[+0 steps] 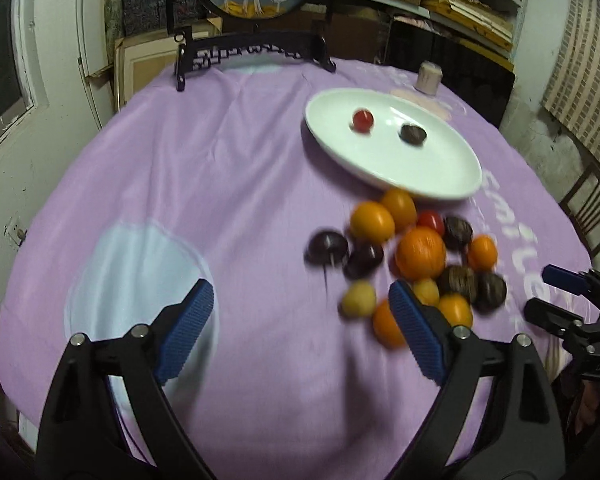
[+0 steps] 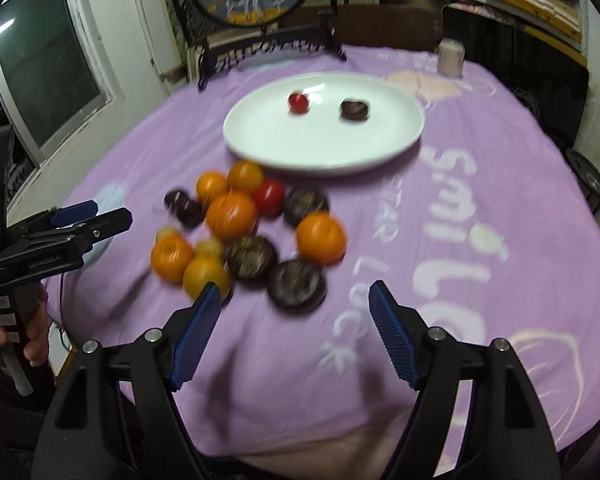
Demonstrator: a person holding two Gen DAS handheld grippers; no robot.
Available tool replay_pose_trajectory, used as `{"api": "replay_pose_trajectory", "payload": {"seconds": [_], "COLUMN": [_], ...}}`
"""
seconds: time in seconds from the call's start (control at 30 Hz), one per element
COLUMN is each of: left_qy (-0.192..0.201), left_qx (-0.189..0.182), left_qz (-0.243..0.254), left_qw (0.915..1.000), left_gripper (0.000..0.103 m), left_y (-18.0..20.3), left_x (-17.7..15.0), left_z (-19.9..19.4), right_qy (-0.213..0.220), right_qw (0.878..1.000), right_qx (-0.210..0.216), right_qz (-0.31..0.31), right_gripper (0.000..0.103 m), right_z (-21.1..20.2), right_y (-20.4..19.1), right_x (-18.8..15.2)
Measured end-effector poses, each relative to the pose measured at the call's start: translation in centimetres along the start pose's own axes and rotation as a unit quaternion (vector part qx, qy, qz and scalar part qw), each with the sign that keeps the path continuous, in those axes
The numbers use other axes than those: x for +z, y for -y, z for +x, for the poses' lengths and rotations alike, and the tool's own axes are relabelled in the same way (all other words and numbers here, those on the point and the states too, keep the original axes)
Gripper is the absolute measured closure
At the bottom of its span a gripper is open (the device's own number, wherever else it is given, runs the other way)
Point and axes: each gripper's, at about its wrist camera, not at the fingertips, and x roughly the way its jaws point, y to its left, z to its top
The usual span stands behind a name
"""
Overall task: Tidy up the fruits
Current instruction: 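Grasp a tangerine with the right tool while the left tool grasps another tangerine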
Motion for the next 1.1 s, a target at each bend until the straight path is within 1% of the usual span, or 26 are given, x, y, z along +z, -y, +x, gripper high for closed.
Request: {"api": "replay_pose_trajectory", "payload": {"seconds": [0.17,0.3,0.43,0.57,0.7,0.73,0.77,0.8,0.83,0.87,0.9,0.93,0.97,1.03,1.1], "left_qy": [-0.002,-0.011,-0.017,-0.027,-0.033,-0.034,-0.035,-0.036,-0.036,-0.035,-0.035,-0.035,-0.036,-0.038,-0.040], "left_qx": [-0.002,-0.007,-0.009,-0.014,-0.016,-0.017,-0.017,-0.017,-0.018,-0.018,-0.019,-0.019,-0.020,-0.020,-0.021], "left_qz": [0.017,0.023,0.029,0.034,0.037,0.037,0.038,0.038,0.038,0.039,0.041,0.043,0.045,0.048,0.051], "left_qw": [0.9998,0.9996,0.9994,0.9990,0.9986,0.9986,0.9985,0.9985,0.9985,0.9984,0.9984,0.9983,0.9982,0.9980,0.9977], "left_gripper": [0.012,0.012,0.012,0.012,0.012,0.012,0.012,0.012,0.012,0.012,0.012,0.012,0.012,0.012,0.012], "left_y": [0.8,1.2,1.4,1.8,2.1,2.1,2.2,2.2,2.3,2.3,2.4,2.5,2.6,2.8,3.2], "left_x": [-1.2,-2.0,-2.4,-2.7,-2.8,-2.8,-2.8,-2.8,-2.8,-2.8,-2.8,-2.7,-2.7,-2.8,-2.8], "left_z": [-0.6,-0.5,-0.2,0.3,0.7,0.8,0.8,0.9,0.8,0.8,0.7,0.7,0.7,0.9,1.2], "right_qy": [-0.013,-0.017,-0.017,-0.016,0.012,0.013,0.009,-0.009,-0.026,-0.044,-0.038,-0.036,-0.032,-0.017,-0.001], "right_qw": [1.000,0.999,1.000,1.000,0.999,0.999,0.999,0.999,0.999,0.998,0.998,0.999,0.999,0.999,0.999], "right_qx": [0.003,-0.027,-0.023,-0.023,-0.021,-0.027,-0.032,-0.034,-0.026,-0.006,-0.007,-0.018,-0.012,0.007,-0.004], "right_qz": [0.000,-0.006,-0.006,0.001,0.027,0.024,0.021,0.021,0.028,0.041,0.041,0.033,0.032,0.044,0.042], "right_gripper": [0.026,0.026,0.026,0.026,0.026,0.034,0.043,0.060,0.062,0.062,0.064,0.066,0.066,0.066,0.066], "right_z": [0.9,2.1,2.5,2.7,2.4,2.8,3.4,4.5,5.5,6.7,7.0,7.1,7.0,5.9,4.4], "right_y": [-0.7,-0.8,-0.6,0.0,1.4,1.5,1.6,1.8,2.0,2.4,2.5,2.3,2.3,2.5,2.5], "right_x": [-1.1,-1.4,-1.2,-0.5,1.7,2.3,2.8,3.2,3.4,3.5,3.6,3.7,3.6,3.2,2.9]}}
